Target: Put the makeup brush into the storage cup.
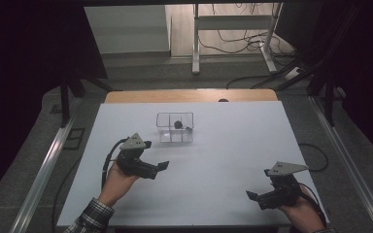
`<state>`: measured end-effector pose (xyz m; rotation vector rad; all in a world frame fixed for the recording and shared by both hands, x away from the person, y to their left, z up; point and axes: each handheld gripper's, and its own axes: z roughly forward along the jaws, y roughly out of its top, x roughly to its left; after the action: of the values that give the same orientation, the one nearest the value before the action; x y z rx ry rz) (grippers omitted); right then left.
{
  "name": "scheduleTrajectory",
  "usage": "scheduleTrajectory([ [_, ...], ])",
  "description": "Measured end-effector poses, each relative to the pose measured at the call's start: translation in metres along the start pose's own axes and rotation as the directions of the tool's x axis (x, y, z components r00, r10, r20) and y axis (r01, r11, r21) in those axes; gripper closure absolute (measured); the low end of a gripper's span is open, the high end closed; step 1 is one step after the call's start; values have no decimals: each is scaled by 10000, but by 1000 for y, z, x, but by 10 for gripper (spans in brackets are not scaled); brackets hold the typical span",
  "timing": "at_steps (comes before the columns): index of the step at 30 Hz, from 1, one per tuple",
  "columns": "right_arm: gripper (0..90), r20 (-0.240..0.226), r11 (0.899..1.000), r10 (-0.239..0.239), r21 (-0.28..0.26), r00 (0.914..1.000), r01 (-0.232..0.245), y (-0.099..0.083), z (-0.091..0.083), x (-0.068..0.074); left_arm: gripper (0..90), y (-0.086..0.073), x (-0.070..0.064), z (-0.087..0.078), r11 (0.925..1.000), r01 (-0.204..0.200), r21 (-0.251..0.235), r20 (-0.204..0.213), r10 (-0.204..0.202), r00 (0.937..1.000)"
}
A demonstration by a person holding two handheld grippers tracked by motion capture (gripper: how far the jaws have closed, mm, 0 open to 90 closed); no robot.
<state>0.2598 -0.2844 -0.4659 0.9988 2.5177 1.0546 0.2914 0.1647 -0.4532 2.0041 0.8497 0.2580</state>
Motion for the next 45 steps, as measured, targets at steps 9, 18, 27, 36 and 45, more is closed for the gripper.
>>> scheduleTrajectory([
  [9,0,-18,10000,-12,12,10000,12,0,0,0,8,-7,0,-7,9999,93,-66,-51,-94,9999],
  [18,0,-35,10000,2,12,10000,-2,0,0,0,8,-13,-2,-13,9999,77,-101,-66,-77,9999],
  [27,0,-39,10000,7,9,10000,-7,0,0,0,8,-22,-3,-21,9998,178,-108,-127,-180,9998],
  [36,0,-32,10000,3,15,10000,-2,0,0,0,8,-28,-5,-27,9997,203,-113,-217,-205,9996],
  [45,0,-44,10000,2,21,10000,-1,0,0,0,8,-34,-5,-33,9996,276,-111,-336,-280,9990],
])
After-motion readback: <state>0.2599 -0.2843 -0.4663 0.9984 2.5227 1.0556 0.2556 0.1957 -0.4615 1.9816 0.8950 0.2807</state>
